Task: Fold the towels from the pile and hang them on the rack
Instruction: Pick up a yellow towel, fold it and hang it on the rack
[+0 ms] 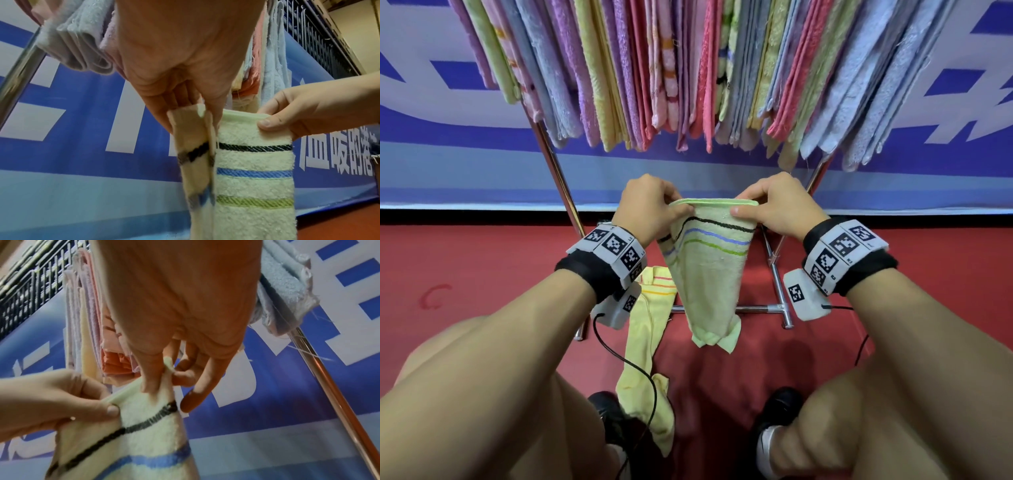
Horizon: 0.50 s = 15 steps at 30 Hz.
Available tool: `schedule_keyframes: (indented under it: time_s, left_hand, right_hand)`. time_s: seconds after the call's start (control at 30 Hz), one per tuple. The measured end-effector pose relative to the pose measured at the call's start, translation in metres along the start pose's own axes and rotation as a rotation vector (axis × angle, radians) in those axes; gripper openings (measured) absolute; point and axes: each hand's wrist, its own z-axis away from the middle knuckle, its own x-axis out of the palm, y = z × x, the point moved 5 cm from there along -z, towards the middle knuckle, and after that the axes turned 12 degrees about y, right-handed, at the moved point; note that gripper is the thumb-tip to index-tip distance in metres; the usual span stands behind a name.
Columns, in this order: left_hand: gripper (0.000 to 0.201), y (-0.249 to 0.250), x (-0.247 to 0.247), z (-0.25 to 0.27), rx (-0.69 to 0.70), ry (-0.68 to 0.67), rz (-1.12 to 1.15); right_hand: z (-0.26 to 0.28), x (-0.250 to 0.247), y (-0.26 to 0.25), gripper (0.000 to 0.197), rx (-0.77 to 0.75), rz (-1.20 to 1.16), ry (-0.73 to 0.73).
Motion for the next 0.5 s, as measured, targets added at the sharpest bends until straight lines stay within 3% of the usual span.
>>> schedule_keyframes:
  time_s: [0.1, 0.23, 0.4, 0.5]
  left_hand:
    - [0.012, 0.01, -0.001, 0.001, 0.096, -0.07, 0.04]
    - [0.023, 0.013, -0.005, -0.001, 0.106, -0.119, 0.229]
    - [0.034, 0.002, -0.009, -0.003, -0.034, -0.148, 0.437]
    - [0.036, 0.005, -0.01, -0.002, -0.056, -0.226, 0.507]
  right_hand:
    - [-0.002, -0.008, 0.003, 0.023, 0.008, 0.063, 0.114]
    - [-0.007, -0.022, 0.012, 0.029, 0.044, 0.012, 0.221]
    - [0.002, -0.012, 0.003, 0.013, 0.177, -0.406, -0.027]
    - [0.004, -0.017, 0.003, 0.011, 0.219, -0.455, -0.009]
